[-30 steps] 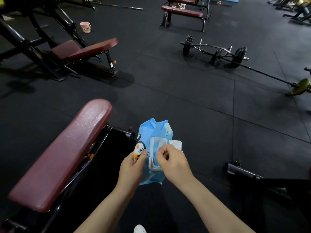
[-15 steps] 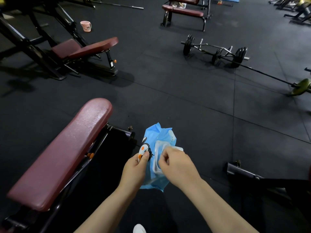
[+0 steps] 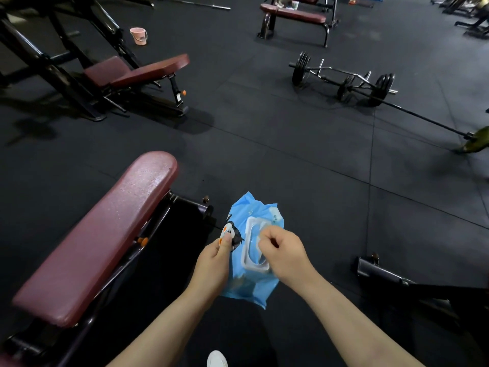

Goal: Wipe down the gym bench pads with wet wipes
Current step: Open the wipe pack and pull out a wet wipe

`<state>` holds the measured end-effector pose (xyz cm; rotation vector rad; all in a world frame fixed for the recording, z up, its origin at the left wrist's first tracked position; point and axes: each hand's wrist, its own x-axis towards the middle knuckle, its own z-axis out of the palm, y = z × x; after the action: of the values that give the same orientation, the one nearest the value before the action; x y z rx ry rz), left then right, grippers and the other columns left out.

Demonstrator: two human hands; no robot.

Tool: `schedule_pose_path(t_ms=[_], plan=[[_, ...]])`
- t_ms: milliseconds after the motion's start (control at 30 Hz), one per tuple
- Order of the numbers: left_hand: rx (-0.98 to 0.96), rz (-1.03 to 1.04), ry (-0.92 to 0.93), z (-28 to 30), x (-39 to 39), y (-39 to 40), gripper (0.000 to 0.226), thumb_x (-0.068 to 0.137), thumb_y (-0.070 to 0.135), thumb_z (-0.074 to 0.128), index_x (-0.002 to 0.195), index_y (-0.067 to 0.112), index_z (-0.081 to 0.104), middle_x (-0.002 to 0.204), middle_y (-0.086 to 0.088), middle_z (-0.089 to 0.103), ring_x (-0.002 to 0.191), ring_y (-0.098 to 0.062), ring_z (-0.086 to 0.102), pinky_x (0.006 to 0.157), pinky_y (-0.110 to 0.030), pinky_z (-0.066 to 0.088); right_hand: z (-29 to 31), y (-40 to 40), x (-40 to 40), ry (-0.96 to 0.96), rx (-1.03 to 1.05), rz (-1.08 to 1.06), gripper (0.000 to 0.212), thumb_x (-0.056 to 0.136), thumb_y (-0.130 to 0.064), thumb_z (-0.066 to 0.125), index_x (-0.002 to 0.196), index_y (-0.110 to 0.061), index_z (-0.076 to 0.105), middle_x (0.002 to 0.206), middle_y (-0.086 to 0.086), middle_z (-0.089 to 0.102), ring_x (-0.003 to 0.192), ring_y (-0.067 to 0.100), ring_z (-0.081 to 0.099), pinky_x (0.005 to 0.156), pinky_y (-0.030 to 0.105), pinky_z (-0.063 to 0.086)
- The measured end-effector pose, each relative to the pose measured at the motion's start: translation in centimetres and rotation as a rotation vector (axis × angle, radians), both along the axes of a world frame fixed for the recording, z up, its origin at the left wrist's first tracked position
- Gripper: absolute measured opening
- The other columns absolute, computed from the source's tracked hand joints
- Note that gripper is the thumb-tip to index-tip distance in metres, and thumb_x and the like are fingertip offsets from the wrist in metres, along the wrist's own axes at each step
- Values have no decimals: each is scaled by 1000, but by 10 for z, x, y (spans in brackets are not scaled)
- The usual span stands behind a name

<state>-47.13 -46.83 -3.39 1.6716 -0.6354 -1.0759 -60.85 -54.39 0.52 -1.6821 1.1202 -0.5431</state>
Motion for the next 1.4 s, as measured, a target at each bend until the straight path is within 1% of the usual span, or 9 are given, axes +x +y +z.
schedule_pose_path(t_ms=[167, 300, 433, 567, 733, 867, 1000, 1167, 1400], plan=[[-28, 5, -29, 4, 2, -5, 46, 105, 42, 38, 93, 18, 75, 94, 2, 77, 95, -18, 71, 94, -48, 53, 4, -8, -5, -163, 117, -36, 30, 90, 2, 46, 62, 2, 36, 62, 5, 34, 59, 14, 30, 53, 24, 28], [-38, 10, -45, 7, 2, -9, 48, 104, 43, 37, 90, 17, 75, 91, 2, 77, 91, -18, 71, 91, -47, 55, 6, -16, -9, -272, 267, -83, 43, 92, 5, 43, 54, -15, 41, 55, -4, 34, 53, 8, 29, 53, 22, 26], [-49, 4, -45, 9, 1, -11, 48, 103, 44, 36, 92, 18, 75, 92, 3, 77, 93, -16, 71, 91, -43, 55, 5, -21, -14, -374, 386, -146, 38, 89, 5, 35, 55, -13, 32, 58, 5, 28, 58, 16, 23, 58, 33, 18], [-13, -25, -71, 7, 0, -14, 53, 103, 49, 35, 90, 18, 75, 92, 2, 76, 93, -19, 70, 91, -46, 54, 4, -25, -19, -429, 509, -264, 33, 89, -3, 40, 58, -13, 32, 59, 4, 29, 59, 15, 27, 55, 28, 28], [57, 58, -78, 1, 1, -11, 53, 103, 49, 36, 86, 18, 75, 87, 0, 76, 89, -22, 71, 87, -44, 55, -4, -15, -23, -162, -96, -287, 18, 94, -16, 60, 78, -11, 54, 70, -3, 51, 65, 11, 47, 60, 23, 43], [72, 81, -41, -1, 3, -8, 54, 103, 50, 36, 88, 15, 75, 90, -9, 76, 91, -30, 71, 89, -51, 55, -15, -10, -31, 14, -792, 174, 8, 86, -16, 71, 92, -12, 65, 94, -5, 61, 89, 15, 56, 82, 24, 47], [61, 70, -44, 0, 3, -9, 57, 103, 50, 36, 92, 8, 73, 91, -15, 74, 93, -37, 69, 89, -55, 54, -18, -10, -30, 205, -826, 293, 20, 85, -33, 72, 98, -18, 68, 107, -10, 62, 103, 9, 55, 89, 30, 47], [62, 77, -18, 2, 6, -10, 52, 104, 48, 35, 90, 17, 75, 87, -5, 76, 88, -27, 72, 88, -49, 57, -16, -15, -33, 167, -813, 341, 18, 87, -25, 71, 104, -18, 68, 112, -11, 63, 108, 8, 55, 95, 29, 46], [63, 75, -33, 4, 7, -10, 53, 103, 48, 38, 86, 12, 74, 89, -11, 75, 90, -29, 71, 86, -47, 55, -11, -21, -30, 187, -925, 372, 5, 92, -18, 66, 94, -16, 70, 100, -8, 65, 92, 13, 57, 84, 29, 47]])
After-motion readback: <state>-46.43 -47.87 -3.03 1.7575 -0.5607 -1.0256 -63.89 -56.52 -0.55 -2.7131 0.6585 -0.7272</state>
